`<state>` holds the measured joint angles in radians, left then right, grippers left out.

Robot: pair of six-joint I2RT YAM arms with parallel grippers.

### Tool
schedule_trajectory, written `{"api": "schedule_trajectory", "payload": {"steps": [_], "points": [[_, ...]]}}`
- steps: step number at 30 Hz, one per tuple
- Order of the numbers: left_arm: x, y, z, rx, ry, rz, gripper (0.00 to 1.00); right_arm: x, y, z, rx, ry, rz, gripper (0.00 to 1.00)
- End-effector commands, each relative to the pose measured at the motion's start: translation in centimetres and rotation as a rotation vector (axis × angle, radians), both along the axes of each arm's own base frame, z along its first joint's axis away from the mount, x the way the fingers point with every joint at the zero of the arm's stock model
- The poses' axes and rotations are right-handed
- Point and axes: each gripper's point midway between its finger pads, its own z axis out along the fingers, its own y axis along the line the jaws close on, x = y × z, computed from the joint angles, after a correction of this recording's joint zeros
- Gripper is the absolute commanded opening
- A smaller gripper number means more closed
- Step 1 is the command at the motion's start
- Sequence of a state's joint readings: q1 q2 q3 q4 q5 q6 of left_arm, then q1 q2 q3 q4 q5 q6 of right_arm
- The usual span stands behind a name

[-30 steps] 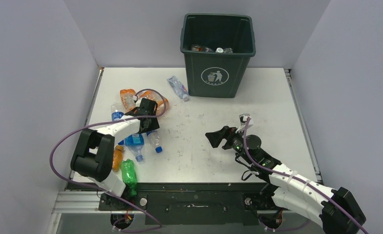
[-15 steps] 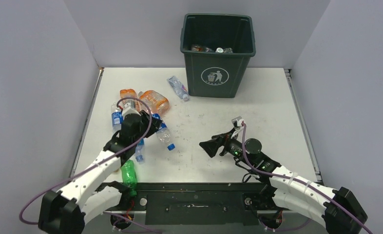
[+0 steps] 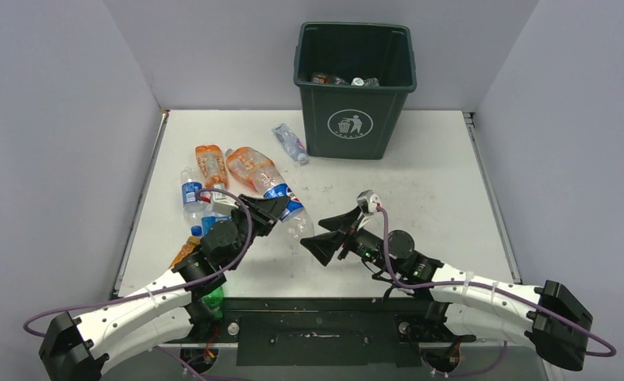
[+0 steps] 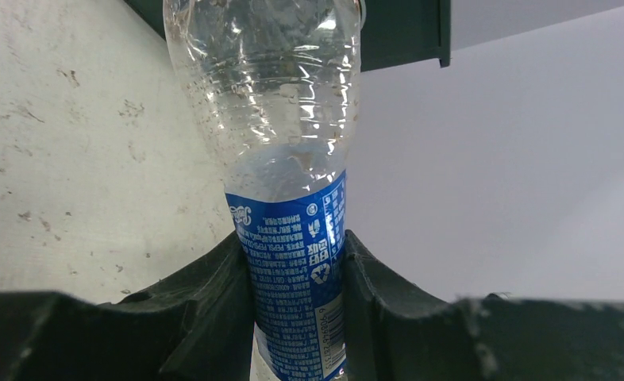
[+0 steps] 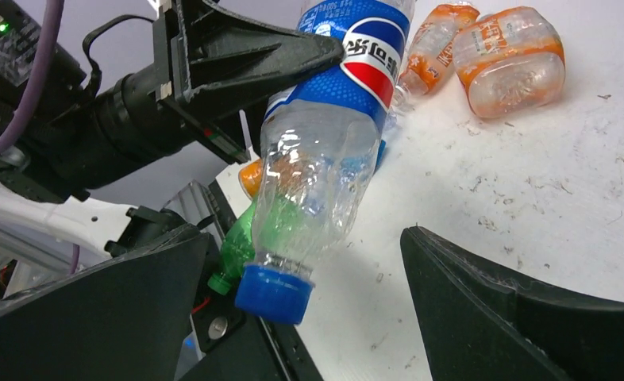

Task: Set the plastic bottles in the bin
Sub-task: Pick up the plastic bottle at the center of the board.

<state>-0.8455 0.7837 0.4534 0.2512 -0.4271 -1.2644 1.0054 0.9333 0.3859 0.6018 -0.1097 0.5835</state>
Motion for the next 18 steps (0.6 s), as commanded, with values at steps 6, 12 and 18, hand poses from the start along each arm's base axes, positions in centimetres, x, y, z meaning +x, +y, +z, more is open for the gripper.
{"api": "schedule_trajectory", "payload": {"steps": [6, 12, 18], "points": [[-0.2, 1.7, 3.3, -0.153, -0.081, 0.094, 0.00, 0.5, 1.7, 3.7, 0.088, -0.039, -0.007, 0.67], [-0.3, 2.3, 3.7, -0.138, -0.094, 0.111, 0.00, 0.3, 2.5, 3.2, 0.069, -0.007, 0.017, 0.46], [-0.3, 2.9, 4.0, -0.126, -0.111, 0.133, 0.00, 0.2, 3.1, 2.1, 0.029, 0.040, 0.031, 0.82]]}}
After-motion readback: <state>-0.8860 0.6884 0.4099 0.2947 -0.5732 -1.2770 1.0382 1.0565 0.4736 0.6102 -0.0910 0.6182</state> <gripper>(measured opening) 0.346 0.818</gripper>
